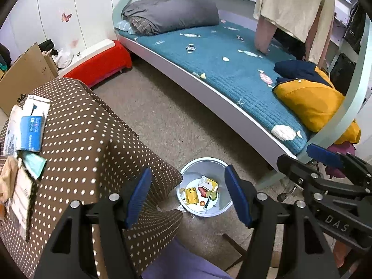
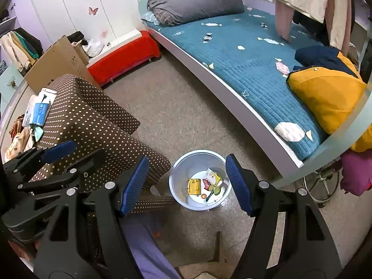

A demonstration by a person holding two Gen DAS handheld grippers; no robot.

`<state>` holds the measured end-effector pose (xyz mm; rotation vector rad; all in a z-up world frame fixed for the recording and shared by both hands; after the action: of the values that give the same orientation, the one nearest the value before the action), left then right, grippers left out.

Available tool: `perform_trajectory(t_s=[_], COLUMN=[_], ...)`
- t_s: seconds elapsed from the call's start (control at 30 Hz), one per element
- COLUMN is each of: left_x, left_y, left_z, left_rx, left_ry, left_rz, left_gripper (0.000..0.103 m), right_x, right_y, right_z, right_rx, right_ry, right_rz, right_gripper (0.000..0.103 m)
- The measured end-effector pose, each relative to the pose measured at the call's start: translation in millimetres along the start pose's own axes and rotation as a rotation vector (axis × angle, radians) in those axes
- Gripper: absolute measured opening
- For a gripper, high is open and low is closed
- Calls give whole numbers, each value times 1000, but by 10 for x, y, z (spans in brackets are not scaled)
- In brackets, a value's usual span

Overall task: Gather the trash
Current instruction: 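Move both open grippers back over the cluttered table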

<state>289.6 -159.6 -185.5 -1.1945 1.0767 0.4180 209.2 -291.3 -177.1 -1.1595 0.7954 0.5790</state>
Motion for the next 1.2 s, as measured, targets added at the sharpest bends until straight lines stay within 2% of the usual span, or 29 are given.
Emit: perform_trajectory(t_s=[0.47,0.73,1.2], left_x=[-550,-845,-1281], left_y=[192,300,591], left_z=[219,576,1525], left_rx=[-36,-105,-266], left_ry=[-34,-90,-215], left_rz=[-88,-136,-192], left_gripper=[65,66,68], right_x=[-393,-518,-485], right_y=[123,150,114], right_z=[311,698,1651], right_rx=[-42,-101,-261], right_ry=[-27,-76,-186], right_rz=[-73,-94,-87], right_gripper=[69,69,69])
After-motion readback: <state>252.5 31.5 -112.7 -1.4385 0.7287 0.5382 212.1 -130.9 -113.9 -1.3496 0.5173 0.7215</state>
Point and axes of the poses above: each gripper's, at about its wrist camera, not at the fingertips, and x roughly the way its jaws point, z to its left, y to its underside, the point moved 8 cm from there along x, roughly the way its jaws point, and after that the axes turned 3 degrees about -x, right-handed, at the moved point
